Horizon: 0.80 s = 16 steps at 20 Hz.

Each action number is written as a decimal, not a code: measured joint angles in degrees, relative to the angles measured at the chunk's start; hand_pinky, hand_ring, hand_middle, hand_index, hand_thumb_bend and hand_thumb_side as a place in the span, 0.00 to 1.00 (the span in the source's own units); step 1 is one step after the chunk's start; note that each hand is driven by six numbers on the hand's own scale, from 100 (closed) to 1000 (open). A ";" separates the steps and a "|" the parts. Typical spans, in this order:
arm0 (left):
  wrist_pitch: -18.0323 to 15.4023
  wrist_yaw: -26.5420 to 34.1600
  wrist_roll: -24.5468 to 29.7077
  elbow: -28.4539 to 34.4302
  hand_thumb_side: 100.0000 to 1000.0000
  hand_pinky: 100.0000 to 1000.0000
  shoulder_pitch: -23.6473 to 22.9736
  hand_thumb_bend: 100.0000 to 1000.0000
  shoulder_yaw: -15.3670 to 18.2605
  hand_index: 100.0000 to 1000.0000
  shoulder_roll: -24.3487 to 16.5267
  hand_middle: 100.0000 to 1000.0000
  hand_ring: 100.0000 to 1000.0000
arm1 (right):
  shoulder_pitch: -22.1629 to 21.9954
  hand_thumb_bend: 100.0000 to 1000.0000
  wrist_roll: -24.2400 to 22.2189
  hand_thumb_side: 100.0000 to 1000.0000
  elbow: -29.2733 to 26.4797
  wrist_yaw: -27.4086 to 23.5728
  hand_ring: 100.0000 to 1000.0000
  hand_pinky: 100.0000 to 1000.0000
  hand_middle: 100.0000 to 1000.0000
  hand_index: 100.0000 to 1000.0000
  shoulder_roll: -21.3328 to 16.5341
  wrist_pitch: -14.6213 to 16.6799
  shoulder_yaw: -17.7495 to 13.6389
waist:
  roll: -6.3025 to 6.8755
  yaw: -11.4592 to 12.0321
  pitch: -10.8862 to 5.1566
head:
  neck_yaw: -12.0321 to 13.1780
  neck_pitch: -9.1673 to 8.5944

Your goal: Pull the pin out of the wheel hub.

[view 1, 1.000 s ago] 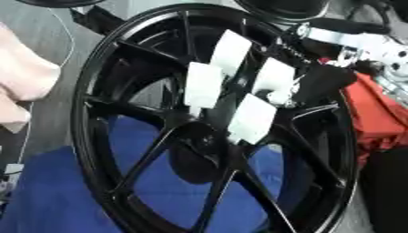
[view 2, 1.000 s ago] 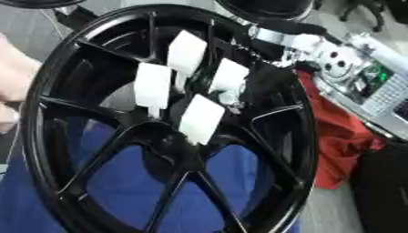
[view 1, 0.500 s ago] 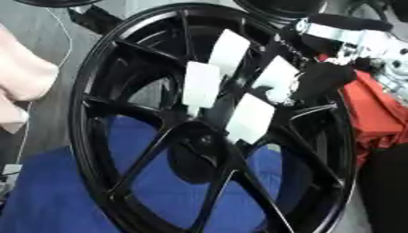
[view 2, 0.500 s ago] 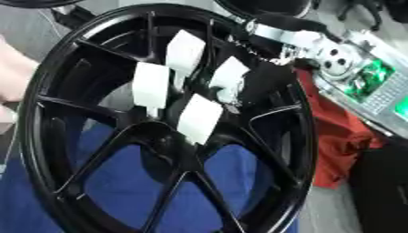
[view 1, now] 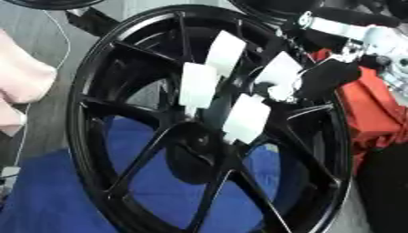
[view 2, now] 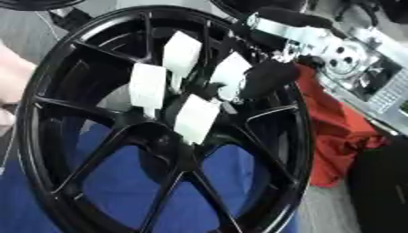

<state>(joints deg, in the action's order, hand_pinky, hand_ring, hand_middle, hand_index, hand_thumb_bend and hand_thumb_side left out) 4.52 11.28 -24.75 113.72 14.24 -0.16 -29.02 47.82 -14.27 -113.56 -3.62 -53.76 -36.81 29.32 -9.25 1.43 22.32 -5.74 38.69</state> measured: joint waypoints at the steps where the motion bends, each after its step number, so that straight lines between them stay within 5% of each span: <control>1: -0.01 0.01 0.01 0.00 0.60 0.90 -0.01 0.00 0.00 0.60 0.09 0.46 0.56 | -0.02 0.22 -0.01 0.01 -0.01 0.02 0.32 0.43 0.28 0.51 -0.26 0.29 -0.09 | 0.06 -0.12 -0.11 | -0.01 0.00; 12: -0.05 0.28 0.12 0.00 0.60 0.90 -0.13 0.00 0.04 0.60 0.36 0.47 0.56 | -2.40 0.20 -0.07 0.00 -0.31 2.04 0.25 0.44 0.19 0.52 -3.63 4.69 -1.85 | 0.38 -0.65 -1.67 | -0.31 -0.01; 14: -0.01 0.32 0.16 0.00 0.60 0.90 -0.16 0.00 0.06 0.60 0.63 0.47 0.56 | -3.06 0.13 0.17 0.00 -0.32 3.02 0.25 0.44 0.19 0.52 -4.33 5.78 -2.35 | 0.50 -0.69 -2.17 | -0.40 -0.04; 16: 0.06 0.34 0.22 0.00 0.60 0.90 -0.19 0.00 0.08 0.60 0.79 0.47 0.56 | -3.86 0.18 0.68 0.00 -0.32 4.02 0.24 0.45 0.19 0.52 -5.17 6.89 -2.93 | 0.64 -0.80 -2.59 | -0.41 -0.05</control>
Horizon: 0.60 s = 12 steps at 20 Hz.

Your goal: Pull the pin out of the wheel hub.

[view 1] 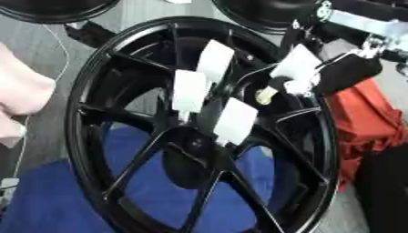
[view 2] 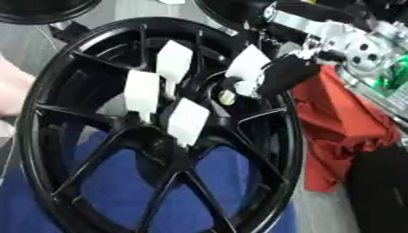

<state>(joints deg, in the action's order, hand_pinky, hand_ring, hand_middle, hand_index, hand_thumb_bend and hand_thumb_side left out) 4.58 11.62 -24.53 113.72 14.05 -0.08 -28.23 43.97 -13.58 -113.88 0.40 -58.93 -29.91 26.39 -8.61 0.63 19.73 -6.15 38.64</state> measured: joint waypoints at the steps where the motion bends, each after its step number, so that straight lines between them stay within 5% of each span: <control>1: 0.03 0.01 0.02 0.00 0.60 0.90 -0.02 0.00 0.01 0.60 0.01 0.47 0.56 | -0.52 0.18 0.38 0.00 0.00 0.40 0.24 0.45 0.19 0.53 -0.47 0.57 -0.35 | 0.01 -0.10 -0.19 | 0.00 0.00; 7: 0.12 0.26 0.11 0.00 0.60 0.89 -0.18 0.00 0.33 0.60 0.28 0.47 0.56 | -5.93 0.15 4.80 0.00 -0.01 1.54 0.23 0.45 0.19 0.52 -3.43 3.49 -3.97 | 0.05 -0.54 -0.60 | 0.92 -0.47; 12: 0.11 0.25 -0.05 0.00 0.60 0.89 -0.21 0.00 0.71 0.60 0.52 0.47 0.56 | -16.45 0.11 14.09 0.00 0.07 1.27 0.20 0.38 0.19 0.52 -5.29 4.63 -11.92 | 0.65 -1.15 -0.41 | 2.12 -1.78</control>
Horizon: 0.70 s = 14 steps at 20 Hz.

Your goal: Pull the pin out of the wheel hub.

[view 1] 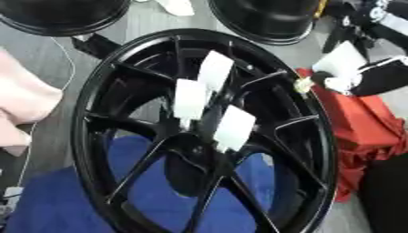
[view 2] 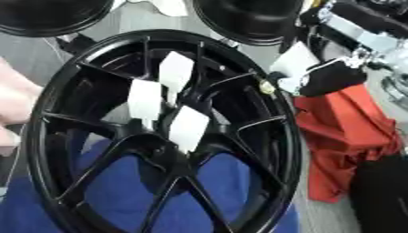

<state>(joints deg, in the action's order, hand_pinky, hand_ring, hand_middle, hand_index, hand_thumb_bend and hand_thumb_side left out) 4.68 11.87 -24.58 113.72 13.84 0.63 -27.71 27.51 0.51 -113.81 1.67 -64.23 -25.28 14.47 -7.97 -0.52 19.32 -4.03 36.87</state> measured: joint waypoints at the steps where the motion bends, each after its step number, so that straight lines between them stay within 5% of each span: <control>1: -0.04 -0.01 -0.11 0.00 0.60 0.89 -0.02 0.00 0.07 0.60 0.01 0.47 0.56 | -2.51 0.11 2.74 0.00 0.38 -0.34 0.20 0.37 0.19 0.52 -0.01 0.04 -2.30 | 0.13 -0.21 0.27 | 0.28 -0.27; 6: -0.42 -0.38 -0.82 0.00 0.60 0.89 -0.16 0.00 0.71 0.60 0.01 0.47 0.56 | -13.26 0.16 17.76 0.00 8.66 -2.06 0.26 0.40 0.27 0.56 2.92 -2.21 -15.51 | 0.83 -1.02 1.41 | 1.47 -0.75; 8: -0.51 -0.49 -1.11 0.00 0.60 0.89 -0.18 0.00 0.85 0.60 0.01 0.47 0.56 | -15.16 0.26 21.43 0.00 13.83 -2.34 0.41 0.50 0.45 0.68 4.74 -3.31 -19.93 | 1.01 -1.08 1.75 | 1.79 -0.76; 14: -0.73 -0.76 -1.38 0.00 0.60 0.89 -0.21 0.00 1.03 0.60 0.01 0.47 0.56 | -16.43 0.29 17.53 0.00 25.27 -0.36 0.74 0.69 0.84 0.82 7.67 -4.51 -27.44 | 1.63 -1.26 2.45 | 2.19 -0.77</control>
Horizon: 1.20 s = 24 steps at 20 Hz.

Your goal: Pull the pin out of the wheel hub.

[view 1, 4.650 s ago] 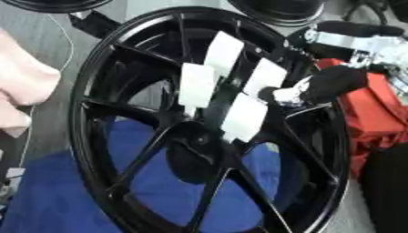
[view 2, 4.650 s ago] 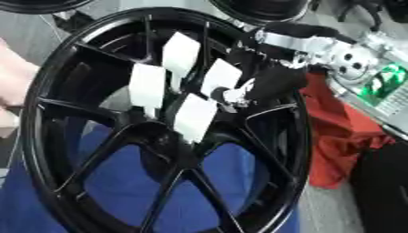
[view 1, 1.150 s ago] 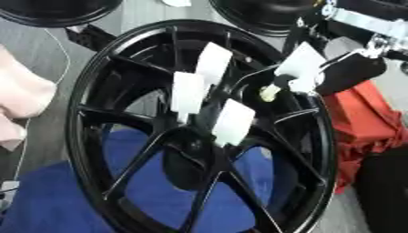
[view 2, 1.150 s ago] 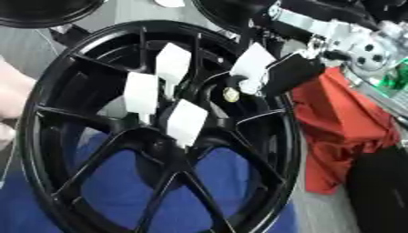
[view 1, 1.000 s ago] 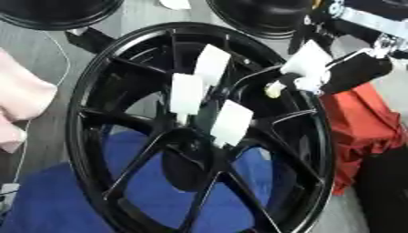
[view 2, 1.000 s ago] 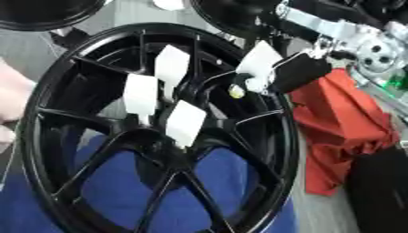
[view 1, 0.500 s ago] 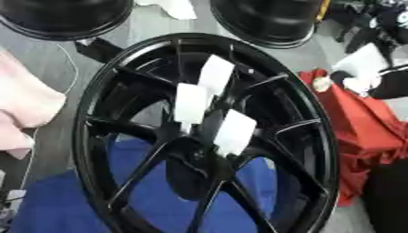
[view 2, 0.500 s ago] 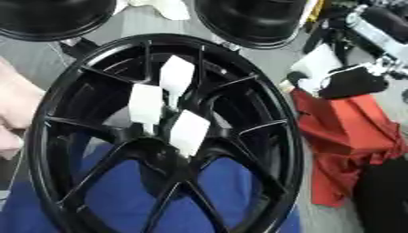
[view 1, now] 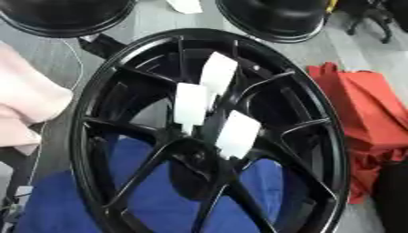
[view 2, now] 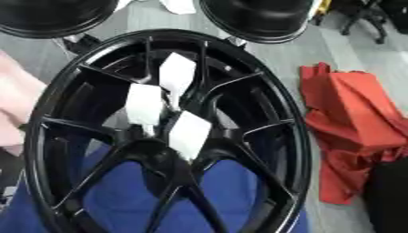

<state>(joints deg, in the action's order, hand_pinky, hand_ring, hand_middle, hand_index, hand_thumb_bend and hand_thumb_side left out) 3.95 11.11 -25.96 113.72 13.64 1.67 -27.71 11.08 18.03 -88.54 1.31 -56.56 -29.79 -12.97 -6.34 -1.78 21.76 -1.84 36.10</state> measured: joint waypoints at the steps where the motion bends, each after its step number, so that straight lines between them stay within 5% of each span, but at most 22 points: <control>1: -0.01 -0.02 -0.01 0.00 0.60 0.89 0.00 0.00 0.00 0.60 0.00 0.47 0.56 | 0.09 0.33 -1.22 0.00 0.85 0.50 0.77 0.71 0.89 0.83 0.23 0.03 -0.71 | 0.04 0.00 0.13 | 0.00 0.00; 5: -0.04 -0.08 -0.03 0.00 0.60 0.89 0.02 0.00 0.00 0.60 0.00 0.47 0.56 | 0.95 0.30 -3.82 0.00 1.64 1.36 0.74 0.68 0.85 0.83 0.92 0.90 -2.22 | 0.27 0.04 0.52 | -0.02 0.00; 6: -0.04 -0.09 -0.03 0.00 0.60 0.89 0.04 0.00 0.00 0.60 0.00 0.47 0.56 | 1.05 0.30 -4.18 0.12 1.14 1.36 0.67 0.65 0.79 0.81 1.00 1.38 -2.22 | 0.27 0.10 0.58 | -0.03 0.00; 7: -0.04 -0.10 -0.02 0.00 0.60 0.89 0.04 0.00 0.00 0.60 0.00 0.47 0.56 | 1.14 0.18 -4.37 0.27 0.43 1.36 0.54 0.58 0.69 0.77 1.14 2.01 -2.21 | 0.27 0.16 0.64 | -0.04 0.00; 10: -0.09 -0.15 0.02 0.00 0.60 0.89 0.12 0.00 -0.02 0.60 0.00 0.47 0.56 | 1.87 0.00 -3.34 0.38 -3.08 0.18 0.44 0.50 0.58 0.68 1.44 5.02 -1.71 | 0.36 0.38 0.93 | -0.14 0.00; 17: -0.28 -0.24 0.40 0.00 0.60 0.89 0.68 0.00 -0.07 0.60 0.00 0.46 0.56 | 2.84 0.00 -0.01 0.29 -12.98 -5.36 0.37 0.46 0.52 0.63 1.51 16.23 2.63 | 0.42 1.04 1.25 | -0.91 -0.01; 24: -0.55 -0.26 0.88 0.00 0.59 0.89 1.01 0.00 -0.37 0.60 -0.01 0.46 0.56 | 2.98 0.00 -2.89 0.30 -19.79 -5.55 0.38 0.47 0.52 0.63 1.07 17.80 6.56 | 0.60 1.43 1.56 | -1.35 -0.05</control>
<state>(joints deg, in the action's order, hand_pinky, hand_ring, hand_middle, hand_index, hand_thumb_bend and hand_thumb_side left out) 3.40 10.85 -25.08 113.72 14.65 1.30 -27.71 14.07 15.15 -108.33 -4.25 -55.49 -12.00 -6.41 -5.74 -0.35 23.33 -3.18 36.05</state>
